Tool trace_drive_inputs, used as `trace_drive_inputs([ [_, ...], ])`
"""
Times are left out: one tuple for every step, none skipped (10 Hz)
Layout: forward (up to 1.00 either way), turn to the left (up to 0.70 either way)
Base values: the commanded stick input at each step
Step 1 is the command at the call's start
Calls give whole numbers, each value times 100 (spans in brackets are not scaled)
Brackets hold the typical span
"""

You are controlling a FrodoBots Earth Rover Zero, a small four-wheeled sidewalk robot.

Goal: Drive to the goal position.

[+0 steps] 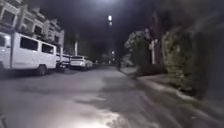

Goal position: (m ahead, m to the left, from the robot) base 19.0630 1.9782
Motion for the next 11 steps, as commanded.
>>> trace_drive_inputs([
  [70,-4],
  [70,-20],
  [70,-33],
  [70,0],
  [70,0],
  [70,0],
  [70,-17],
  [70,-8],
  [70,-1],
  [70,0],
  [70,0],
])
